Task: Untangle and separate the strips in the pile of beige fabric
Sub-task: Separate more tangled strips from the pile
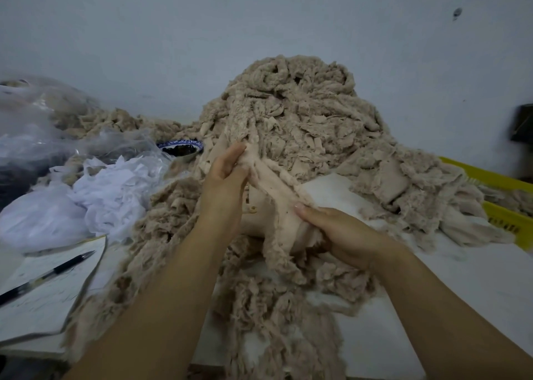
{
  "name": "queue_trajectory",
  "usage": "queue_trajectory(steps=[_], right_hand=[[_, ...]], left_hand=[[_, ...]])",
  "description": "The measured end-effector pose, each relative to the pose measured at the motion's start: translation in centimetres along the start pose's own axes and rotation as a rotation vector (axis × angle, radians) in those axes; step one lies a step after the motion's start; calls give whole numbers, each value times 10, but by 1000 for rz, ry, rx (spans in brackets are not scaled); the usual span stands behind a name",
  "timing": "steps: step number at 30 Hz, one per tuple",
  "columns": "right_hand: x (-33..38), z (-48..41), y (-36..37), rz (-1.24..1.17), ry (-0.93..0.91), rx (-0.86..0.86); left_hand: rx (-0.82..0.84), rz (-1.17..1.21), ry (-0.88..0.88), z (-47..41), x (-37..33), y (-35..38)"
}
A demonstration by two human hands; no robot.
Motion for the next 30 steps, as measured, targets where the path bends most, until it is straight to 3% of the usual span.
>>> queue_trajectory(steps=[4, 9, 11, 13, 16, 19, 22, 27, 30], right_hand=[[-9, 10, -8, -200, 31, 45], [-19, 18, -34, -491, -16, -67], [-16, 17, -42, -611, -64, -139], [-5, 10, -46, -709, -115, -215], [21, -1, -40, -709, -161, -276], [48, -10, -32, -536, -195, -307], [68, -14, -30, -341, -203, -316], [68, -13, -62, -370, -172, -443], [44, -13, -50, -78, -51, -337]], left_hand=[[-99, 111, -64, -4, 8, -16], [-256, 248, -134, -15, 16, -48], [-194, 35, -243, -12, 27, -49], [-17, -339, -322, -2, 39, -32], [248, -809, -86, 10, 33, 12], [355, -886, 65, 22, 29, 47], [289, -723, -73, 22, 34, 45], [289, -84, -468, 26, 42, 41], [253, 239, -571, 27, 38, 41]])
Point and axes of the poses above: each hand's wrist, its own z-axis away from the middle knuckle, its own y-axis out of the palm, x = y × z, the point moved 8 cm from there along -z, towards the middle knuckle, and after that the axes turned 4 degrees about z, right-handed, at the moved point
